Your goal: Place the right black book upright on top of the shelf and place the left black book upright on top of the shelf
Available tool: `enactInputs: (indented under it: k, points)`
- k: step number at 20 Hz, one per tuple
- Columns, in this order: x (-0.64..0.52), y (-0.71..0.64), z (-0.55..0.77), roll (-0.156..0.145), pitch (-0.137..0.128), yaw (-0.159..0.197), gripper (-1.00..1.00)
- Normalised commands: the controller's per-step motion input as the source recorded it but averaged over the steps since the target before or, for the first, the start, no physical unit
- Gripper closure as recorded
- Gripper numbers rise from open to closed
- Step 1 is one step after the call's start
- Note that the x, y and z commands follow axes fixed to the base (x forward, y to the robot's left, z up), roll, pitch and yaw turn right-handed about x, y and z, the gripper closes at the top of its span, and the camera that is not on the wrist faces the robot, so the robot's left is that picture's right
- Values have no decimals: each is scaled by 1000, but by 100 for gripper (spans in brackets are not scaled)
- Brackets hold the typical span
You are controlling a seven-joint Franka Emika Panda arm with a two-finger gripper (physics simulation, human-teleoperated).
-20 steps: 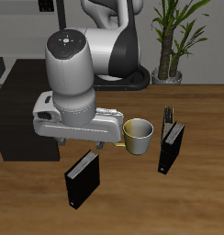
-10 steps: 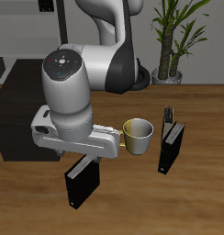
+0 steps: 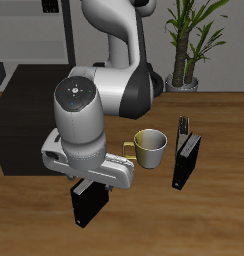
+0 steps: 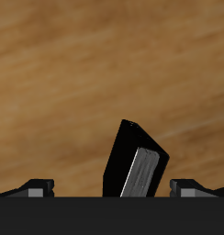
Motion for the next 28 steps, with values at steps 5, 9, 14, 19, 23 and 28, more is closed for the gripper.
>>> enactInputs:
  k: [5, 9, 14, 19, 23, 28]
  points:
    - [-86, -175, -142, -1, -7, 7, -100]
    - [-163, -159, -129, 24, -46, 18, -100]
    - [-26, 65, -297, 6, 33, -18, -100]
    - [-56, -46, -254, -2, 20, -36, 100]
    - [-2, -296, -268, -26, 28, -80, 100]
    - [-23, -62, -31, -16, 7, -16, 100]
